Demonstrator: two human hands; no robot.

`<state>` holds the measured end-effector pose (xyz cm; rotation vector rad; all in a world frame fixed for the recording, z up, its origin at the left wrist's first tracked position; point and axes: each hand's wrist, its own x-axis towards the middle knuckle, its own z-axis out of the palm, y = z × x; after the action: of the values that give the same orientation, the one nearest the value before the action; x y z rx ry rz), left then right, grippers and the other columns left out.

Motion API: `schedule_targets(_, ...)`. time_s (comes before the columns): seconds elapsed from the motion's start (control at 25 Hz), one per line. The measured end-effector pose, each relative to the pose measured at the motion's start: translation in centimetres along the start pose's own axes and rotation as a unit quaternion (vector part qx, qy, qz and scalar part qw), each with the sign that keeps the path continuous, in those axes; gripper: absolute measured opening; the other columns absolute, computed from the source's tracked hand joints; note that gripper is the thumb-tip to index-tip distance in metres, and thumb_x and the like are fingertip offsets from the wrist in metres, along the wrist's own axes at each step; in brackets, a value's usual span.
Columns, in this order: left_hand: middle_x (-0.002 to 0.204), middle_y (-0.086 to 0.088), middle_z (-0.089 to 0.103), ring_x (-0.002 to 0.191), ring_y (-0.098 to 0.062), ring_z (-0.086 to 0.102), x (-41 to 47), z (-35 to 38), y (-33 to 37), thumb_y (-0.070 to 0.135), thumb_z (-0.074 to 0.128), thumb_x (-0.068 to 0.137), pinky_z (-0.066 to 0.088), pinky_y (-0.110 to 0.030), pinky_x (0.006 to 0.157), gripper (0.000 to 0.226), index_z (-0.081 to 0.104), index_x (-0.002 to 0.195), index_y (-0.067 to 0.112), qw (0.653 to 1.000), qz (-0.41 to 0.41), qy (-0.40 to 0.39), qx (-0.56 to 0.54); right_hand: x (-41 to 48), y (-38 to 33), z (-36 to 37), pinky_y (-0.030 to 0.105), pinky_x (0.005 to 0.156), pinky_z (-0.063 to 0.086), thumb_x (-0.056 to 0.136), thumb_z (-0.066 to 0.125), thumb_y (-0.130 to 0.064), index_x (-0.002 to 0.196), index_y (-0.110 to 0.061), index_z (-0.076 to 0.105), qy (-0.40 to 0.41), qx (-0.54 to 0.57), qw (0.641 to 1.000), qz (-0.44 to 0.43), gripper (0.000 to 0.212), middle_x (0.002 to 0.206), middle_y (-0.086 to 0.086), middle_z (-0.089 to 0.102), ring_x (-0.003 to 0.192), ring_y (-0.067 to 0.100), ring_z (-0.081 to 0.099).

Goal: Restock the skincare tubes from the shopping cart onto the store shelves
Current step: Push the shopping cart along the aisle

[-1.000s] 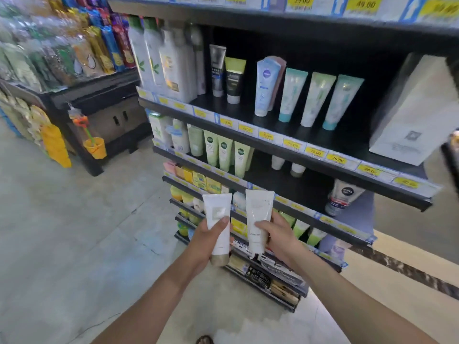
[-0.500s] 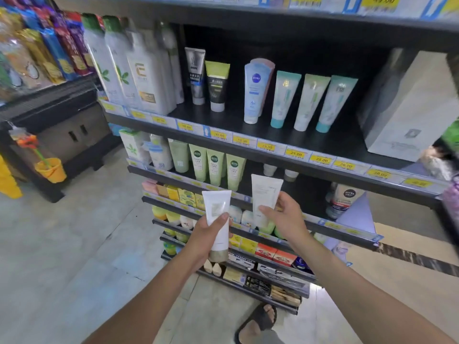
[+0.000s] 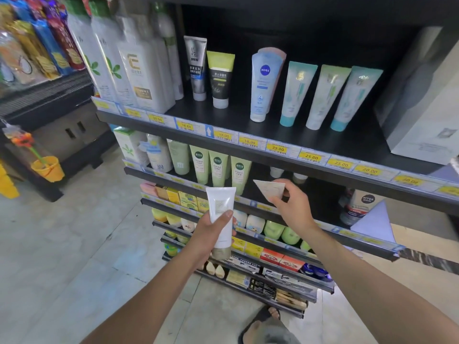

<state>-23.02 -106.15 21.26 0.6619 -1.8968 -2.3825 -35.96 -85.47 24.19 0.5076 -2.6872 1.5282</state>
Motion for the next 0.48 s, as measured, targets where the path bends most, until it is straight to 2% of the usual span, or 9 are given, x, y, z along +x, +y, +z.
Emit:
schedule_targets(0.08,0.098,-0.027,0.072,0.074,-0.027,0.068,0.8,-0.2,-0.5,0.03,0.069,0.099,0.059,-0.048,0.074,0.024,0.067,0.109,0.008,1.0,0.007,-0.002,0.002,1.1,0.6,0.4,0.034,0.094,0.056,0.087,0.075,-0.007,0.12,-0.021,0.064,0.01,0.016,0.999,0.034,0.038,0.116,-0.006,0.068,0.11,0.014,0.064)
schedule_targets(0.2,0.106,-0.028,0.071,0.076,-0.028,0.069,1.8,-0.3,-1.1,0.03,0.069,0.098,0.059,-0.055,0.08,0.024,0.067,0.11,0.01,1.0,0.007,0.001,0.001,2.8,1.5,0.9,0.033,0.097,0.051,0.088,0.076,-0.01,0.128,-0.015,0.062,0.026,0.04,0.995,0.089,0.043,0.126,0.002,0.068,0.116,0.019,0.063)
schedule_targets(0.36,0.104,-0.029,0.071,0.078,-0.031,0.067,2.8,0.0,-1.7,0.031,0.069,0.098,0.058,-0.063,0.083,0.019,0.069,0.105,0.013,1.0,0.004,0.004,0.005,5.2,2.3,0.8,0.039,0.103,0.049,0.09,0.075,-0.018,0.127,-0.013,0.059,0.037,0.041,0.989,0.134,0.04,0.132,0.007,0.065,0.122,0.025,0.061)
schedule_targets(0.48,0.1,-0.026,0.072,0.079,-0.032,0.067,3.1,0.2,-1.7,0.033,0.069,0.098,0.057,-0.064,0.084,0.017,0.07,0.102,0.016,1.0,0.002,0.002,0.007,6.1,2.5,0.6,0.037,0.101,0.047,0.092,0.073,-0.022,0.13,-0.012,0.058,0.035,0.051,0.985,0.159,0.041,0.133,0.008,0.064,0.125,0.026,0.06)
